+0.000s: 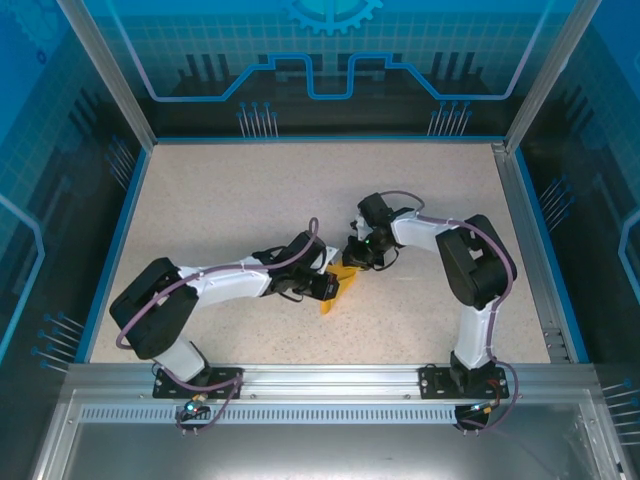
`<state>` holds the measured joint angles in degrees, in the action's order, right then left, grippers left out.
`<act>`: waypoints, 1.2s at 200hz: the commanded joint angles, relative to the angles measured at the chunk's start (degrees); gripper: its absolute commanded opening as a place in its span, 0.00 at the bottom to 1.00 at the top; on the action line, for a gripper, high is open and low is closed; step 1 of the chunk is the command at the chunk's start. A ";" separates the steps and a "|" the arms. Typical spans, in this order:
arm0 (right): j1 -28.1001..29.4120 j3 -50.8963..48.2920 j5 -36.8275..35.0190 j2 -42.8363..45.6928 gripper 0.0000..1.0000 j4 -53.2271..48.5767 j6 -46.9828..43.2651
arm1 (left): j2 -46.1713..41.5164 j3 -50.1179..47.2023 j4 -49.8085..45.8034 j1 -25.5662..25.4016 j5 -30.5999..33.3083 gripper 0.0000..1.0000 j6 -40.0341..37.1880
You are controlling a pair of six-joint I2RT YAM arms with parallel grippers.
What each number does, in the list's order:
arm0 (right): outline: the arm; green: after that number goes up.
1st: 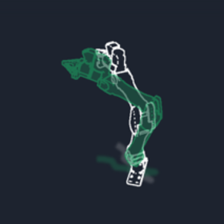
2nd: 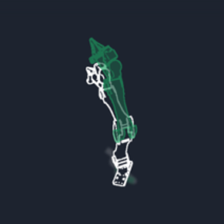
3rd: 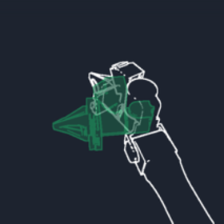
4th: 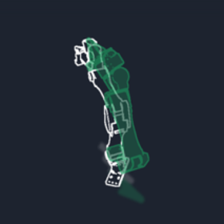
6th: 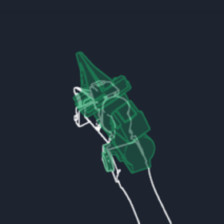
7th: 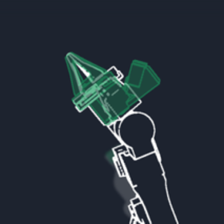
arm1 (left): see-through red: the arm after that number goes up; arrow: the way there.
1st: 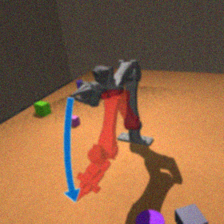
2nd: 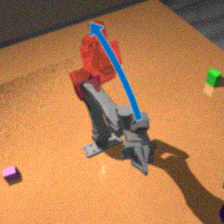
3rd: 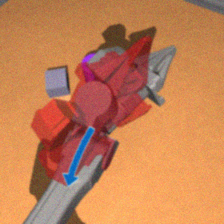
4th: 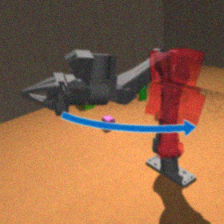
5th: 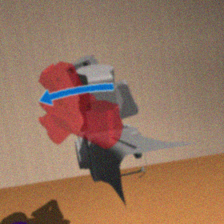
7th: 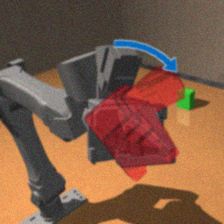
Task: Fold a paper plane with a square sheet of paper (pick it up from the middle)
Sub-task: Third fold the triangle at the center of the table.
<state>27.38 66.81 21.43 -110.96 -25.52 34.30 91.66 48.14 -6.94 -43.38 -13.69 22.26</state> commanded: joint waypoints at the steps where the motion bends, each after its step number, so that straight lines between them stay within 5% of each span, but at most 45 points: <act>1: 0.94 1.93 -1.59 -1.78 0.14 -3.63 -2.51 | 0.69 -0.59 0.66 1.42 -2.63 0.06 -1.56; 240: 1.44 1.13 -2.52 -2.33 0.16 -3.82 -2.18 | 7.90 2.84 -0.31 4.89 -0.39 0.12 -5.14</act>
<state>27.88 68.49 19.92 -111.79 -27.35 32.29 98.54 49.47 -6.98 -38.83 -14.39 18.87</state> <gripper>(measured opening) 0.154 0.124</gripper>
